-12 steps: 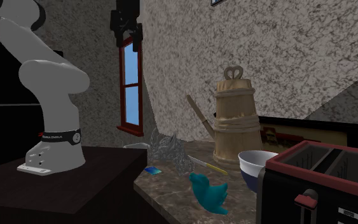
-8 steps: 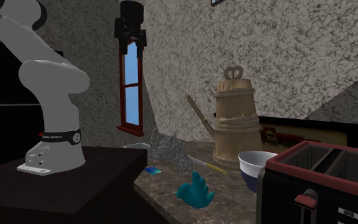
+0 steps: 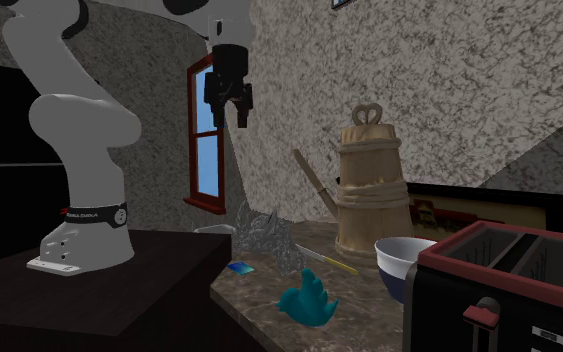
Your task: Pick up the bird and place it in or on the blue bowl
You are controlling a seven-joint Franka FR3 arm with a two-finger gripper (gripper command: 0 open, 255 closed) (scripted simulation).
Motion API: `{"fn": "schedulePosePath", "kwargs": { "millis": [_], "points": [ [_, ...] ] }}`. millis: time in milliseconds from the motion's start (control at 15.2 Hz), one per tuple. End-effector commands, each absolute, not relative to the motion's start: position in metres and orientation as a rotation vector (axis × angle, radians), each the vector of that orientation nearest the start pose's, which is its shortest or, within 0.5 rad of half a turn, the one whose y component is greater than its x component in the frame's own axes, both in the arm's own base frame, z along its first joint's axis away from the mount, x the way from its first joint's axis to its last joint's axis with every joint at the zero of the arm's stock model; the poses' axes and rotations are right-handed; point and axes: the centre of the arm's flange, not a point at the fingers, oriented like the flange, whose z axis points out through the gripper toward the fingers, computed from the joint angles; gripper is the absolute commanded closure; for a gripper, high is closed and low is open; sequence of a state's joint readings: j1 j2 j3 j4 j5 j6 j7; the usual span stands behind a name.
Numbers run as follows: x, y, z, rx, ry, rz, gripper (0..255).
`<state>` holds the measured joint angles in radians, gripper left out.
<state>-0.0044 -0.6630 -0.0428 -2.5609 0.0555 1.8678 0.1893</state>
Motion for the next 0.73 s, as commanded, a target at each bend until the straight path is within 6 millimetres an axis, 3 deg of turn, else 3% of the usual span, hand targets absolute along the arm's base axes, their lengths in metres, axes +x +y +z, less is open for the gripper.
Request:
{"fn": "schedulePosePath", "kwargs": {
  "millis": [0,660],
  "points": [
    [0.359,-0.016,0.454,-3.046,0.396,0.037,0],
    [0.426,-0.027,0.346,-3.062,0.511,-0.036,0]
  ]
}}
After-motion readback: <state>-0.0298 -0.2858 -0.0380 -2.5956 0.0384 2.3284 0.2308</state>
